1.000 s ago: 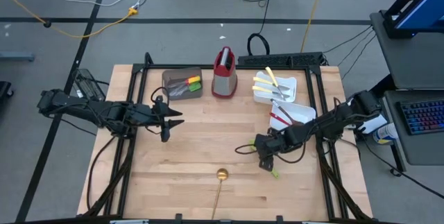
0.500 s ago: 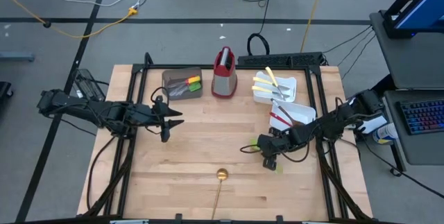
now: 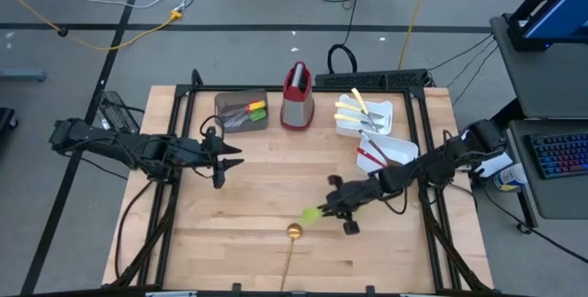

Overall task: Pick & Place Kitchen Items
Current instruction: Put the green serving spoon into the bottom white bin

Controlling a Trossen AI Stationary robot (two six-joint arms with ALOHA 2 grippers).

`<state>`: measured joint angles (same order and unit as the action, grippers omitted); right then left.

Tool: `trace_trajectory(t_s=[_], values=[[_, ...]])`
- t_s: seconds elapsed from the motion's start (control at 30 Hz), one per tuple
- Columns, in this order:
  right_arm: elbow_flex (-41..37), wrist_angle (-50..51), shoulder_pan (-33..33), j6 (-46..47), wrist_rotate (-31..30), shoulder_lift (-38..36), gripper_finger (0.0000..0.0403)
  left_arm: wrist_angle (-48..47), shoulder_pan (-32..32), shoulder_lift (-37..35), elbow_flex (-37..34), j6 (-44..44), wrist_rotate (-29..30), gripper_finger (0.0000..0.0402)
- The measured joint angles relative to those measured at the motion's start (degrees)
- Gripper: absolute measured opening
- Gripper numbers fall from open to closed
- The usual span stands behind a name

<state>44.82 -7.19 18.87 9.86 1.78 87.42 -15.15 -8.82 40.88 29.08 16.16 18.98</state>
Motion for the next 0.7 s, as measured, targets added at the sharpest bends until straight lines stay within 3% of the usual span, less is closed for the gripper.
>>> trace_trajectory(t_s=[0.17,0.37,0.5,0.7], values=[[3.7,-5.4,0.0,-23.3,4.5,0.0,0.0024,0.3,0.0,0.0,0.0,-6.4,-2.2,0.0154],[4.0,-15.6,-0.2,-52.3,4.1,0.0,0.0030,3.9,-0.3,2.6,0.0,-15.8,-8.5,0.0154],[4.0,-23.9,-1.3,-59.0,6.7,0.0,0.0026,10.2,-0.7,7.6,0.0,-21.0,-8.6,0.0154],[4.0,-29.4,-4.3,-65.1,21.0,0.0,0.0029,28.0,-0.8,17.2,0.0,-30.5,-8.9,0.0154]])
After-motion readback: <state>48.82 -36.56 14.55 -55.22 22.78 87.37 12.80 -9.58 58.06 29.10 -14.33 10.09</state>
